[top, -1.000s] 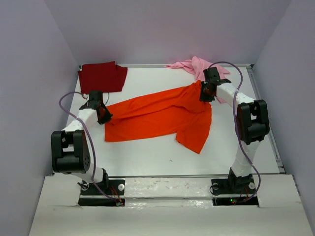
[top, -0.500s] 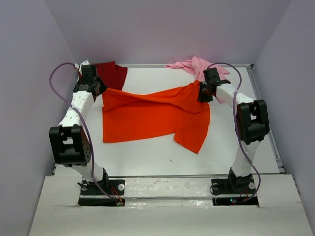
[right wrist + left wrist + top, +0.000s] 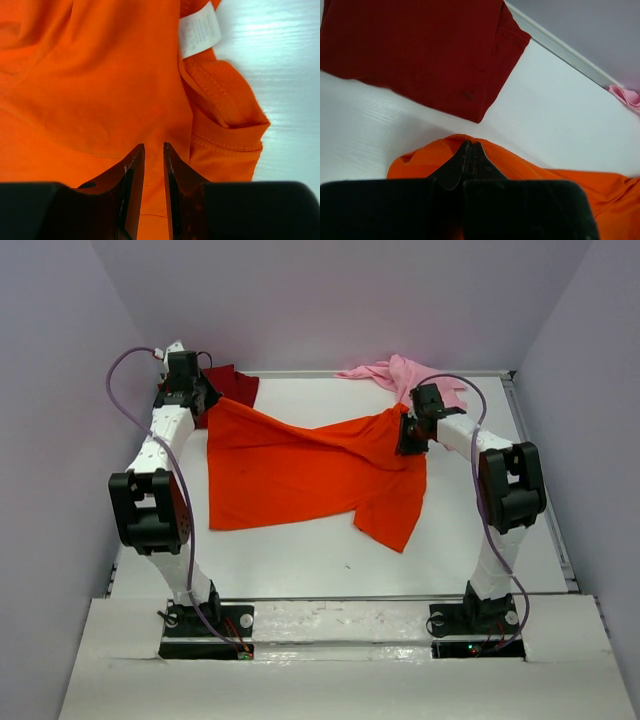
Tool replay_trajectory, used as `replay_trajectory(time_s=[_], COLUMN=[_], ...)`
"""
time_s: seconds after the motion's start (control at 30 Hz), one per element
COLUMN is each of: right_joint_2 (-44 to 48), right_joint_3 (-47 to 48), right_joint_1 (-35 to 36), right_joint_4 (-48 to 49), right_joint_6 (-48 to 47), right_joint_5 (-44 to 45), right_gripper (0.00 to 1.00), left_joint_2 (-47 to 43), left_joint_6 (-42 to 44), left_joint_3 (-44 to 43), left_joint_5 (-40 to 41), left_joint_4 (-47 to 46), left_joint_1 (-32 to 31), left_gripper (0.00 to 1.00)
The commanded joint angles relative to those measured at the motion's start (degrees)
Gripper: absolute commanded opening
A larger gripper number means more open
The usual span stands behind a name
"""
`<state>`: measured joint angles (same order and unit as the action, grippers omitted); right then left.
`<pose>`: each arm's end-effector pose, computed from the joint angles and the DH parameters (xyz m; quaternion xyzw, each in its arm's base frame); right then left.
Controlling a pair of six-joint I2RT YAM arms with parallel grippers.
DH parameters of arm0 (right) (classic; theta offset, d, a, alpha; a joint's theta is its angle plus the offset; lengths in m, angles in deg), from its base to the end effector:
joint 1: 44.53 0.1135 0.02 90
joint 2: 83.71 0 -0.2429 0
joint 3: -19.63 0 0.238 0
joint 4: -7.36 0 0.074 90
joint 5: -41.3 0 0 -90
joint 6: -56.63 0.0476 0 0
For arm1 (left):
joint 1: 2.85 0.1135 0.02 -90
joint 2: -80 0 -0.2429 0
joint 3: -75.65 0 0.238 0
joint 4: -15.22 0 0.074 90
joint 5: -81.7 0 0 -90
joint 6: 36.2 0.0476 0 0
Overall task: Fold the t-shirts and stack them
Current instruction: Fold the tshirt
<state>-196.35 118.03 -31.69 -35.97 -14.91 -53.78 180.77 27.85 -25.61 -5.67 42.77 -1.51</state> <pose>0.3981 0.0951 0.1767 0.0347 0.9587 0.1162 0.2571 0.4115 0.0118 0.2989 -0.2128 0.8258 -0.0921 0.5141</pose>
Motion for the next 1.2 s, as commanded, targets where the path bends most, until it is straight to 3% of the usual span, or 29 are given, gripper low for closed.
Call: replay_trajectory(time_s=[0.0,0.4,0.77,1.17], right_joint_2=[1.72,6.12,6.12,6.03], right_joint_3=[-1.70,-6.80,-6.09,-8.82], right_joint_1=[1.92,2.45,2.45,2.45], right_joint_4=[2.28,1.31,-1.59,-1.06], right_joint_6=[1.40,1.41,1.23,1.67], right_joint_5=[-1.77,2.62,7.71,7.89], right_gripper=[0.28,0.29,0.37,0.38], left_joint_2=[1.44,3.12,2.85,2.85], left_joint_6=[0.38,-0.32,-0.24,-0.59], left_joint_3=[-4.75,-5.37,-4.23,-3.70], left_joint_5=[-1.14,-5.88,-6.94,-8.52], left_joint_4=[-2.32,-2.23,-2.93,-3.37], left_joint_1=[0.24,1.03,1.12,1.38], left_gripper=[0.00,0.00,0.00,0.00])
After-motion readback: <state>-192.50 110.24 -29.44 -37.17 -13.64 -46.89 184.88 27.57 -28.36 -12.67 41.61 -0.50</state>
